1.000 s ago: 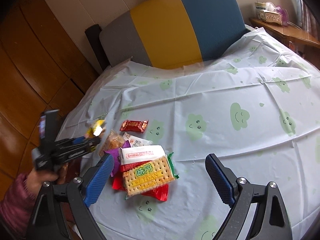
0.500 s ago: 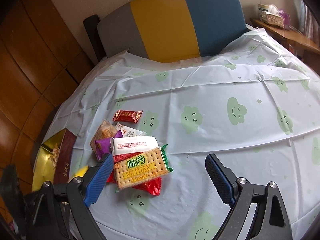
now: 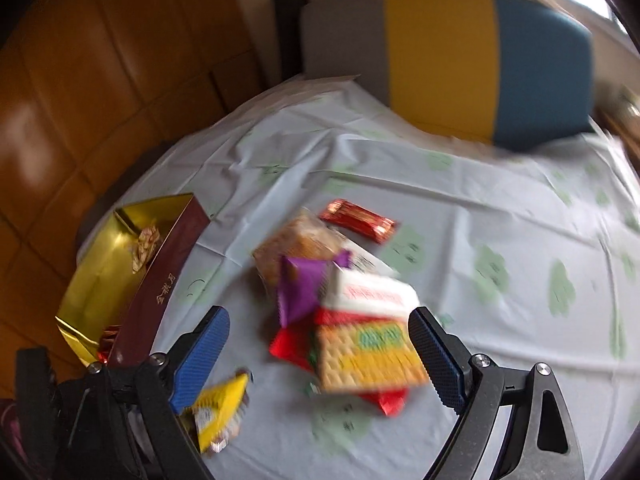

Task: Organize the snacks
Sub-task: 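Grasp the purple pastry with the right gripper while the left gripper holds the yellow bag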

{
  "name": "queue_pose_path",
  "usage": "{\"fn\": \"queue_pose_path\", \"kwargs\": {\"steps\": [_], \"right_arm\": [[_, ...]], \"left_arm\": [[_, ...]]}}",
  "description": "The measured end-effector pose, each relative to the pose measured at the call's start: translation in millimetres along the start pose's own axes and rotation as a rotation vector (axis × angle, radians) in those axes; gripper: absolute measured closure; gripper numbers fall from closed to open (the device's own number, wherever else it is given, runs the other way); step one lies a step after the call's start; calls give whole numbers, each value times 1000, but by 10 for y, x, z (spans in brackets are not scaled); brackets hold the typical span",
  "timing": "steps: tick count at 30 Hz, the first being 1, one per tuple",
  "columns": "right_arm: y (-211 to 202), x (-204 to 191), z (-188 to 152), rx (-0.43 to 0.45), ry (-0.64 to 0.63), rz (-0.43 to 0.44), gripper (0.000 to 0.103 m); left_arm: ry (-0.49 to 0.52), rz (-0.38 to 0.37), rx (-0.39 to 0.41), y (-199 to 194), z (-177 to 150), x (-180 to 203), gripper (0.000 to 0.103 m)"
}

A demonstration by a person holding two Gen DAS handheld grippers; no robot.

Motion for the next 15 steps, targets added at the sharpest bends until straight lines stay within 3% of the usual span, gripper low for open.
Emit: {"fn": "queue_pose_path", "kwargs": {"steps": [5,12,13,15], "right_arm": [[494,-52,268,-116,-88,-32,11],[930,57,326,-241,-121,-33,11],[943,56,309,-248,-131,-32,13],[940,13,245,-263,-161,-6,41]], "left_arm": [[-20,-17,12,2,-10,-23,63],[-40,-38,22,9,-25,-45,62],[-42,-41,23,12,-26,-46,62],[-47,-44,27,11,-32,-48,62]]}}
Point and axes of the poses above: each gripper's, at about its wrist camera, not at the fingertips, and y roughly the way its jaws point, x to its right, z to its top, the point moved 4 cm from there along y, roughly the way its jaws point, and after that the axes turned 5 degrees about -x, right-handed, at the moved point
